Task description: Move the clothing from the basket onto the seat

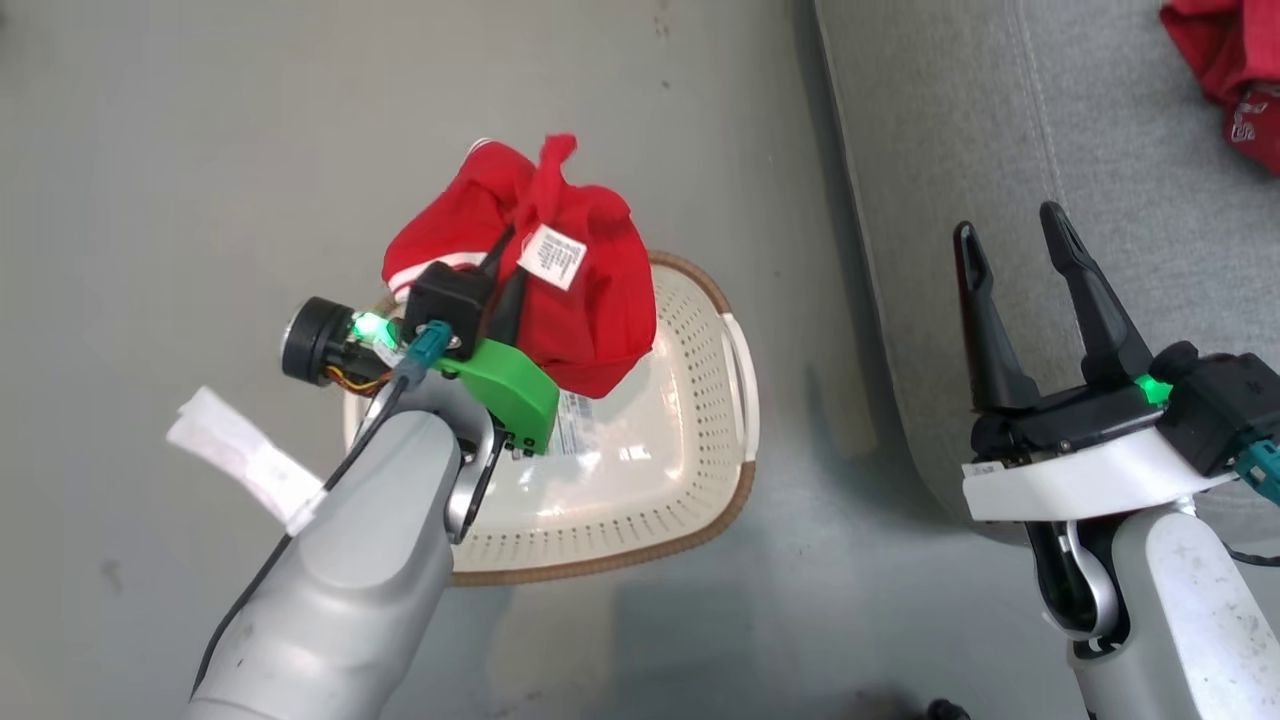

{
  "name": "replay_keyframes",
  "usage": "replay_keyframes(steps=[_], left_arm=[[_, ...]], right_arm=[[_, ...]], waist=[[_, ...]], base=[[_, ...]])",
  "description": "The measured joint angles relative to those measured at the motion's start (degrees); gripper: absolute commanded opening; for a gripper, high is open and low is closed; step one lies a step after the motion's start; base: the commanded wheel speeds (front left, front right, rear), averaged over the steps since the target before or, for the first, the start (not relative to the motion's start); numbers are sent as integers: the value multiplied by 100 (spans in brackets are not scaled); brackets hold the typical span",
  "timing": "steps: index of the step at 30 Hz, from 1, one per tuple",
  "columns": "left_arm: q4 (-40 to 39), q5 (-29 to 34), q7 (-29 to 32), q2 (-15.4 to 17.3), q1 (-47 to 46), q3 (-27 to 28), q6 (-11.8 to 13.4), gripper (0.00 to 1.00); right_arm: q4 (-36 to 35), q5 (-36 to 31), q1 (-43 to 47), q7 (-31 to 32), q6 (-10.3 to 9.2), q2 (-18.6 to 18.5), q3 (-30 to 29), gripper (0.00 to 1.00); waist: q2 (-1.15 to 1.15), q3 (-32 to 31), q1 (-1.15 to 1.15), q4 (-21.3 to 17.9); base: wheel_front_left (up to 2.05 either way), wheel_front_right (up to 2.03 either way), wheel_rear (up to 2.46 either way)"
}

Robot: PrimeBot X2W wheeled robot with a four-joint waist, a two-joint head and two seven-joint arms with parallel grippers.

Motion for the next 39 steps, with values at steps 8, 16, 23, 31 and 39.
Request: replay_keyframes(steps=[8, 16, 23, 31, 39], left_arm=[[-1881, 16, -7, 153, 593, 630, 168, 0], [-3707, 258, -16, 122, 1166, 1204, 137, 0], [-4328, 403, -16, 25, 1695, 1413, -64, 0], [-4599, 452, -16, -22, 2418, 1385, -180, 0], [-4582, 403, -16, -63, 2908, 1302, -237, 0]], right_arm=[[-158, -64, 245, 256, 0, 11, -82, 100], [-240, -113, 476, 431, 0, 21, -167, 100], [-289, -158, 719, 555, 0, 21, -167, 100], [-325, -193, 1087, 715, 0, 44, -140, 100], [-380, -234, 1356, 910, 0, 127, -76, 100]], waist=[[0, -591, 0, 231], [0, -1060, 0, 399], [0, -1425, 0, 469], [0, -1887, 0, 489], [0, -2316, 0, 537]], base=[[0, 0, 0], [0, 0, 0], [0, 0, 0], [0, 0, 0], [0, 0, 0]])
